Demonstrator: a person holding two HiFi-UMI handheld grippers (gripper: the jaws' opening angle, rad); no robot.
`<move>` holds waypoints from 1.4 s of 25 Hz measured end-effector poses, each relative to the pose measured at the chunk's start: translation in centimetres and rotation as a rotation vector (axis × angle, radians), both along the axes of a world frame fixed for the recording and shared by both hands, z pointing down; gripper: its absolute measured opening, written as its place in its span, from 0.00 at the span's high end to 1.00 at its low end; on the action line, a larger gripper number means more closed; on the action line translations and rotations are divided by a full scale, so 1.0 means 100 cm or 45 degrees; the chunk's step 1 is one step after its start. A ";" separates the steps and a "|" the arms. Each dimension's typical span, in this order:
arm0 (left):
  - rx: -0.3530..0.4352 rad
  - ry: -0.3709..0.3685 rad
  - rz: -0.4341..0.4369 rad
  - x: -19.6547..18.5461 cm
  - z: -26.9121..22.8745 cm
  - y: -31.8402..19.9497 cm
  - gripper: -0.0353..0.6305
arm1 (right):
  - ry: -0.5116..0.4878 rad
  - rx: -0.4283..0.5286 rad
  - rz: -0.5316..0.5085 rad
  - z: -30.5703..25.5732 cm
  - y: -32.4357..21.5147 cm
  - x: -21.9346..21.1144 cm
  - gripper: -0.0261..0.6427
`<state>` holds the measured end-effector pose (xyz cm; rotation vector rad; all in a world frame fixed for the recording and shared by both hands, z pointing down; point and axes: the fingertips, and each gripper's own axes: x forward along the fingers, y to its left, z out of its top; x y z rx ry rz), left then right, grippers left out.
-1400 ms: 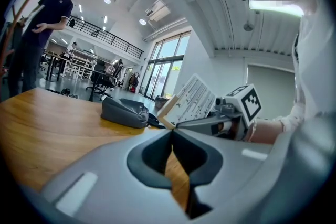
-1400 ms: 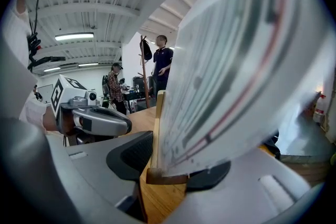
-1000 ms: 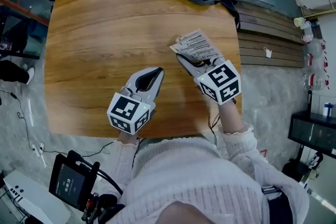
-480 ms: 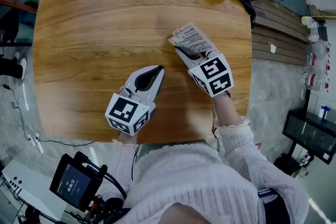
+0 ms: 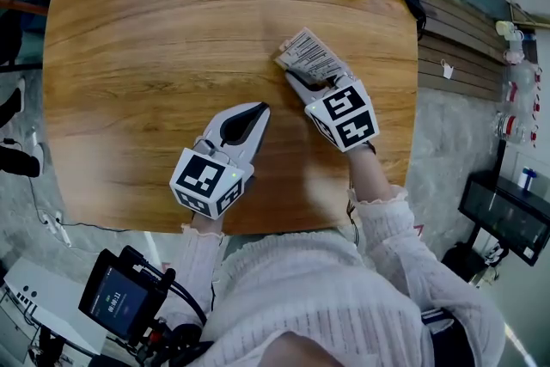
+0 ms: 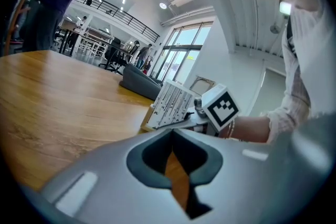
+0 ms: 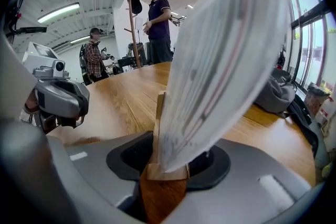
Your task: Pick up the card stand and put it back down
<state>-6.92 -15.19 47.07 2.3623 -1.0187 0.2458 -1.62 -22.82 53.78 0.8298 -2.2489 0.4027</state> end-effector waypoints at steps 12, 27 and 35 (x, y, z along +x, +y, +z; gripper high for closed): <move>-0.024 0.002 0.026 0.005 0.002 0.006 0.94 | 0.045 0.001 -0.005 0.007 0.003 -0.003 0.68; 0.069 -0.035 0.030 0.006 -0.029 0.020 0.94 | 0.020 0.119 0.107 -0.029 0.007 0.022 0.60; 0.195 -0.066 0.057 0.021 -0.072 0.032 0.93 | -0.077 0.193 0.165 -0.086 0.039 0.054 0.64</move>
